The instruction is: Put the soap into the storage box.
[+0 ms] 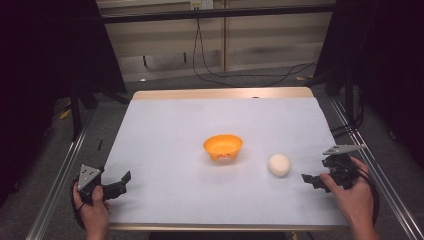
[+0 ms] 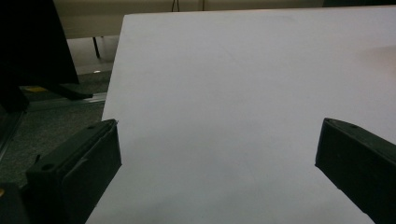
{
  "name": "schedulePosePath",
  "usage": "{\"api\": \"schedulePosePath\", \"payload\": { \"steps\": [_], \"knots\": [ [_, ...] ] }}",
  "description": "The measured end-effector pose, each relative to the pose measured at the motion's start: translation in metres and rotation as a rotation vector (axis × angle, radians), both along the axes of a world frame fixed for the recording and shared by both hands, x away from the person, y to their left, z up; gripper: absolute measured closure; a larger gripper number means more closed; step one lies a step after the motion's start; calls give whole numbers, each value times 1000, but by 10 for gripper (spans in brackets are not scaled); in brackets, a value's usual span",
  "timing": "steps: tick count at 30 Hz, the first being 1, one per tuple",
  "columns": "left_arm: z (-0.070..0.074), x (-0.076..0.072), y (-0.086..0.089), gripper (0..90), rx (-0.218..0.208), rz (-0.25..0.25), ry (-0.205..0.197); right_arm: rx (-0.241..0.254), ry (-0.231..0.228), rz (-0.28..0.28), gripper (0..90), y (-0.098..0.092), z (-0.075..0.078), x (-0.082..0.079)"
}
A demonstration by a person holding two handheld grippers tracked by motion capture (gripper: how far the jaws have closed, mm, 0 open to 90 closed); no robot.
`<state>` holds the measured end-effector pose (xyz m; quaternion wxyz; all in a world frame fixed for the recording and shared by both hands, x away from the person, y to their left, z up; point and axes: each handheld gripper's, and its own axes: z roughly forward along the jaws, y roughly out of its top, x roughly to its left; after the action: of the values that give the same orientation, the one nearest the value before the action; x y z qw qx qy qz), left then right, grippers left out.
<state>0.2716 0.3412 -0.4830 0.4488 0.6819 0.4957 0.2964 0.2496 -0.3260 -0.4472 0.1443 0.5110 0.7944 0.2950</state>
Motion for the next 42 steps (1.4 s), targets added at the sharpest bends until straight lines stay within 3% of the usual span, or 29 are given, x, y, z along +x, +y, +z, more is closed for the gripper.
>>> {"api": "schedulePosePath", "payload": {
  "steps": [5,7,25,32,42],
  "knots": [
    [0,0,1,0,3,-3,0,-9,41,21,62,7,2,7],
    [0,0,1,0,4,-1,-2,-35,64,30,66,13,2,11],
    [0,0,0,0,15,-6,3,-86,166,114,83,33,3,29],
    [0,1,-1,0,12,-8,6,-108,195,137,86,42,3,34],
    [0,1,-1,0,8,-7,9,-120,202,167,87,57,7,44]
  ]
}}
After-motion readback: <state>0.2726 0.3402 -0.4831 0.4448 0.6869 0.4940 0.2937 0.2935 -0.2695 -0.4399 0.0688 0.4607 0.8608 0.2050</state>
